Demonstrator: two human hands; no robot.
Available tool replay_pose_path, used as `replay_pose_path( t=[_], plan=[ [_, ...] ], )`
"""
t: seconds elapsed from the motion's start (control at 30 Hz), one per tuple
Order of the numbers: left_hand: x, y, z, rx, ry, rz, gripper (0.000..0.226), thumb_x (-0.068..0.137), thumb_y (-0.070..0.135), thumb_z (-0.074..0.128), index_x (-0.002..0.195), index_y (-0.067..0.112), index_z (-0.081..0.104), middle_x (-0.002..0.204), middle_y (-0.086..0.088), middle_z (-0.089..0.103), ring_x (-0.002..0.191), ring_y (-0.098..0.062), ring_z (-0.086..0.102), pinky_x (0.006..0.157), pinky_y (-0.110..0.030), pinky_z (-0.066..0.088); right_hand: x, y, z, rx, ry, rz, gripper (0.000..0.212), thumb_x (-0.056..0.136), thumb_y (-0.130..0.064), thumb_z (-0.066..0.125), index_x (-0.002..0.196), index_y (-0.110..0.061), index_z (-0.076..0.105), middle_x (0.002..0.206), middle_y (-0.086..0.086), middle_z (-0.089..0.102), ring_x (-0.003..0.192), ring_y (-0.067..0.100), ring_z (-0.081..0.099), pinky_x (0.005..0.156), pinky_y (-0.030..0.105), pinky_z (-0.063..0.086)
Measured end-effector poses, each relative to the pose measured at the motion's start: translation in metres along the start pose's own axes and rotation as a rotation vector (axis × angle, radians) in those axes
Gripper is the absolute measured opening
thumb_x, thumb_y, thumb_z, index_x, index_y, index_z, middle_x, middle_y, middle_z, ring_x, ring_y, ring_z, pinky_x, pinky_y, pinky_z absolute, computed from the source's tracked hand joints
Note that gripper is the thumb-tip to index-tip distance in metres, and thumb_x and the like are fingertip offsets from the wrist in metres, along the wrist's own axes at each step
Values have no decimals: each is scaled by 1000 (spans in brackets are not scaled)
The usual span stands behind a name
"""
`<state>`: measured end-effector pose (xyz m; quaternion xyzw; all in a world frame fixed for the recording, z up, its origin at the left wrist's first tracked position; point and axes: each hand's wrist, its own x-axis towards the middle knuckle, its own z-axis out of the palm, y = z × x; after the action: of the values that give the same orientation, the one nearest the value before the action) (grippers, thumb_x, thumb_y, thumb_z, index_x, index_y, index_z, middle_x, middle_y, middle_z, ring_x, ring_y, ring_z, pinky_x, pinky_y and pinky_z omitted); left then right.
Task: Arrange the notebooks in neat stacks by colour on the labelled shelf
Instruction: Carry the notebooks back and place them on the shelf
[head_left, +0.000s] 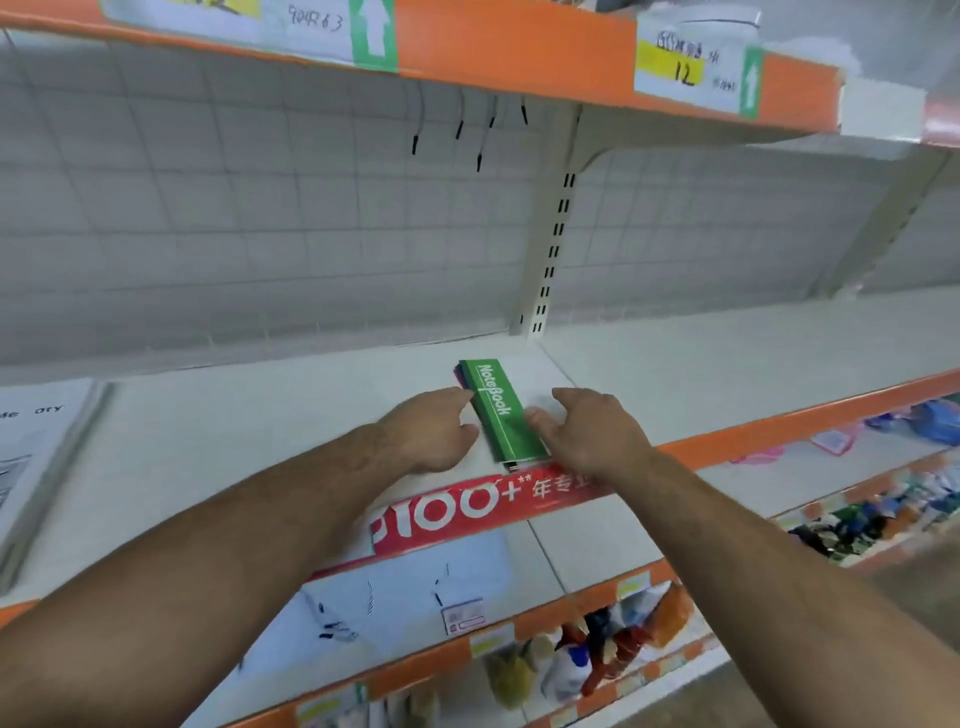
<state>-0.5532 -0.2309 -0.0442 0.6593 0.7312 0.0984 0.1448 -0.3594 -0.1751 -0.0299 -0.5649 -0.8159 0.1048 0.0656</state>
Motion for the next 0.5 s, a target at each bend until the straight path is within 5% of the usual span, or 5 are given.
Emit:
replay_pose_path(
  t=[0.23, 0.4, 0.5],
  plan=[
    [16, 26, 2, 87, -35, -228, 57, 95, 53, 55, 140, 19, 51, 136, -1, 60, 117, -20, 57, 95, -33, 46, 57, 43, -3, 34, -153, 67, 77, 77, -76, 61, 117, -10, 54, 113, 7, 64, 100, 26, 62, 82, 35, 49],
    [19, 35, 6, 20, -7, -322, 65, 90, 61, 59, 141, 22, 52, 137, 0, 60, 122, -20, 56, 99, -34, 45, 90, 66, 2, 406, -220, 121, 50, 68, -42, 88, 92, -6, 63, 94, 8, 72, 81, 27, 70, 81, 42, 59],
    [20, 38, 10, -12, 14, -355, 64, 89, 63, 59, 139, 24, 54, 134, 1, 61, 119, -19, 57, 92, -31, 44, 96, 79, 2, 599, -162, 185, 30, 79, -22, 83, 84, -6, 57, 90, 13, 70, 79, 29, 70, 79, 45, 60]
  ],
)
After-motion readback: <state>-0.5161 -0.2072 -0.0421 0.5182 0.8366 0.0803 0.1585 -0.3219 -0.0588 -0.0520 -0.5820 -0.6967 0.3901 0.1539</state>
